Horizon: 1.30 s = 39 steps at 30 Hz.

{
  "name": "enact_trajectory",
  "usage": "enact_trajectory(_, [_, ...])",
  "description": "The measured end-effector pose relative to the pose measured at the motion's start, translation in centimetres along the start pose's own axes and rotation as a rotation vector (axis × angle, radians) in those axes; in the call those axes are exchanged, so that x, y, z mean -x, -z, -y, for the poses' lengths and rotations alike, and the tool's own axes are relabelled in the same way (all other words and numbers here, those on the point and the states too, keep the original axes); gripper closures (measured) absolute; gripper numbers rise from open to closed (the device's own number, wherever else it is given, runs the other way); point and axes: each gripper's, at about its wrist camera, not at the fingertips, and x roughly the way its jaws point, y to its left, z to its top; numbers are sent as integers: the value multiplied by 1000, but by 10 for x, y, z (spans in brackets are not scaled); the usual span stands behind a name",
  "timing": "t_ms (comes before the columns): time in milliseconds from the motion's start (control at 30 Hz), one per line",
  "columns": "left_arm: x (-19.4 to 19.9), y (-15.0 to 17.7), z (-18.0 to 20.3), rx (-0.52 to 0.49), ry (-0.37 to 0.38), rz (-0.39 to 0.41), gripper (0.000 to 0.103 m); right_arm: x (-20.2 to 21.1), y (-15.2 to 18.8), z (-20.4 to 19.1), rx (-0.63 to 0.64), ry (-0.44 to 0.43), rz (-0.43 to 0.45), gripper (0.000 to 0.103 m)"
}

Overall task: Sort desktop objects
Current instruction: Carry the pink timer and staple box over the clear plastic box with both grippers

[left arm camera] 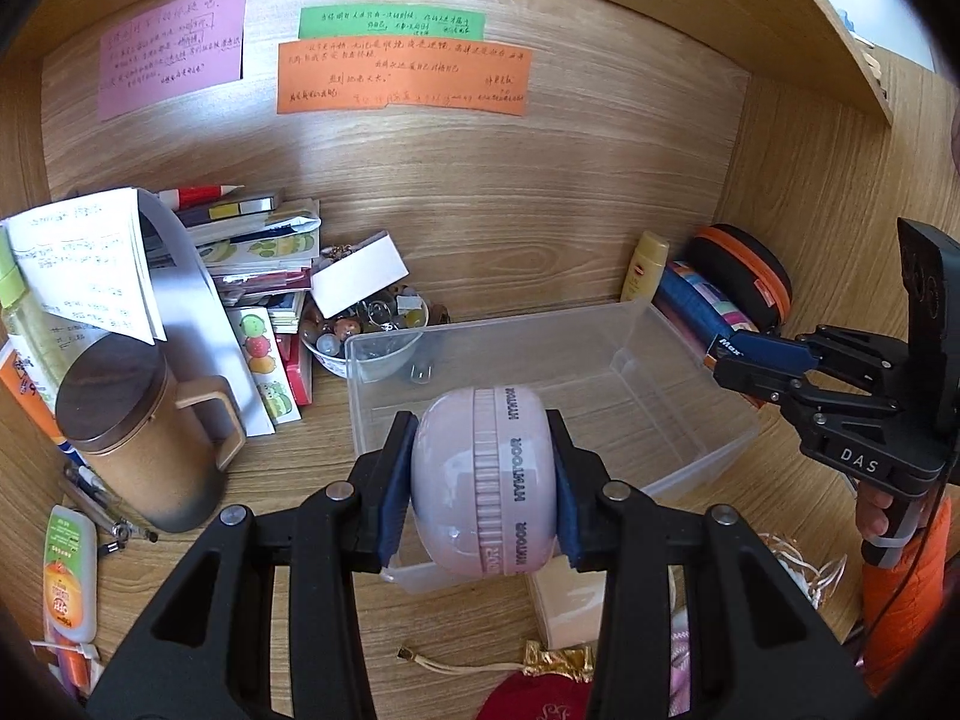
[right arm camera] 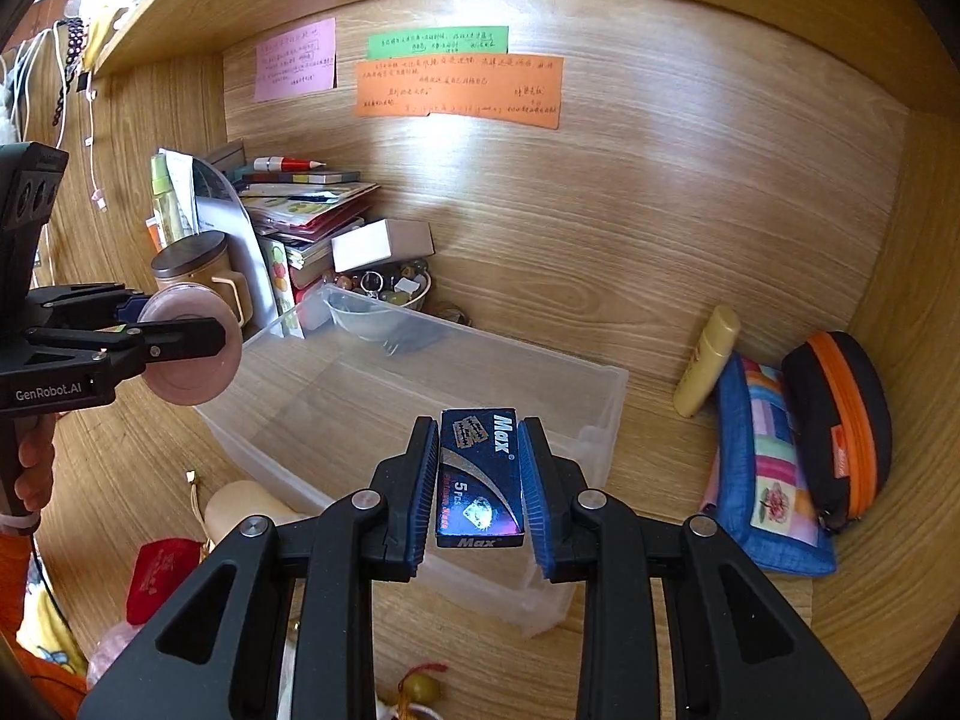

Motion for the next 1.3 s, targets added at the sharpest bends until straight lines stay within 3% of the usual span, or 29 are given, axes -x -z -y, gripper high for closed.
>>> enact_trajectory(967, [-82,-5,-4,-10,44,-177,63,-79,-7,1,26,-38,-163,78])
enact_trajectory(1300, [-95,2,-1,-41,10,-215,63,-87,-3,-4,27,-74,-193,78])
